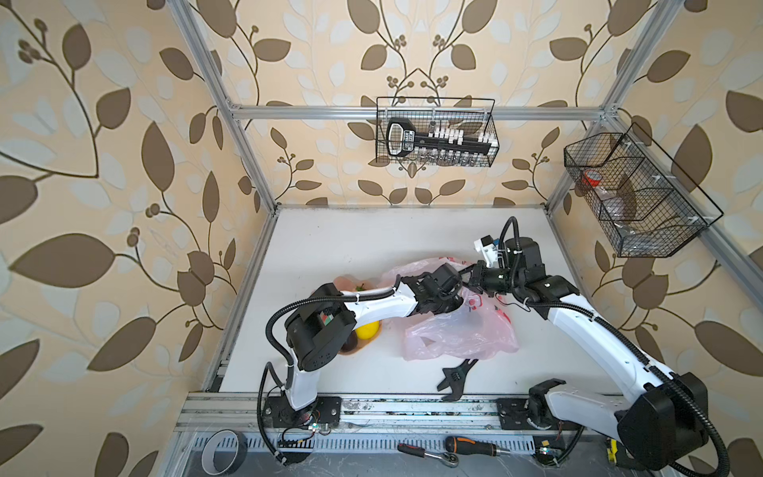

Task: Place the fruits into the plastic bag
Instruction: Place the fruit in the plastic bag.

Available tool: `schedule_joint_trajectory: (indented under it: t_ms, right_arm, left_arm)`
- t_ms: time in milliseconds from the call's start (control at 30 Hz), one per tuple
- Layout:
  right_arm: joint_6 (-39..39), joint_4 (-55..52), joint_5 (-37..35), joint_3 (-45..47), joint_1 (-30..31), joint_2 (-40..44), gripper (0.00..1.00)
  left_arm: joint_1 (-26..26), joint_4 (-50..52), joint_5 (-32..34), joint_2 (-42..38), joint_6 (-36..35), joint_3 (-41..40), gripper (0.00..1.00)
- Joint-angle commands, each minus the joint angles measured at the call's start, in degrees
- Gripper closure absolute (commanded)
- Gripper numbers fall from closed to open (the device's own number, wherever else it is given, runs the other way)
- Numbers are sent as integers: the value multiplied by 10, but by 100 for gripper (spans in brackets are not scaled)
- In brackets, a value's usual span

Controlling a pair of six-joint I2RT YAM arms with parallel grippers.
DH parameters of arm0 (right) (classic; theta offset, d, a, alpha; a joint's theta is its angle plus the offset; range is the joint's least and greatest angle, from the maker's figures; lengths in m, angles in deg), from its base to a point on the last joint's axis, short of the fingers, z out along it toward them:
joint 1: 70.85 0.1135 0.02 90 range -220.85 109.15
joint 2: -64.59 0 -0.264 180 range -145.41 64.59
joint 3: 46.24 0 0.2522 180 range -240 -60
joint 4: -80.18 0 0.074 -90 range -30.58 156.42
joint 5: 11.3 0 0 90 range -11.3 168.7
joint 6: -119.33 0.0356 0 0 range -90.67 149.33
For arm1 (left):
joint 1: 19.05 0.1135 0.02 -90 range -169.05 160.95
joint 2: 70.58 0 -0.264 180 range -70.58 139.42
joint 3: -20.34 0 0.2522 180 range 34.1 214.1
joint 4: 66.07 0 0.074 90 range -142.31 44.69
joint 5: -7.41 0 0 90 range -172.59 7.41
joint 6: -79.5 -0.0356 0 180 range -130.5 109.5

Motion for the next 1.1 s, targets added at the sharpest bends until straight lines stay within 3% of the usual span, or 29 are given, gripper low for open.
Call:
schedule_joint_trajectory:
  t_ms: [0,167,467,667,1067]
  right_arm:
    - [7,11,4,13,3,-9,100]
    - [9,19,7,21,3,-9,100]
    - [14,30,9,25,5,-8,100]
    - [14,27,9,24,4,-8,100]
    - [5,8,4,24,-1,6,100]
  left_arm:
    - [-3,20,30,25,15,14,69]
    - [-5,41,43,37,22,24,47]
    - [-5,70,63,38,29,32,24]
    - [-5,96,77,27,24,44,16]
    - [-4,193,135,-22,-18,61,12]
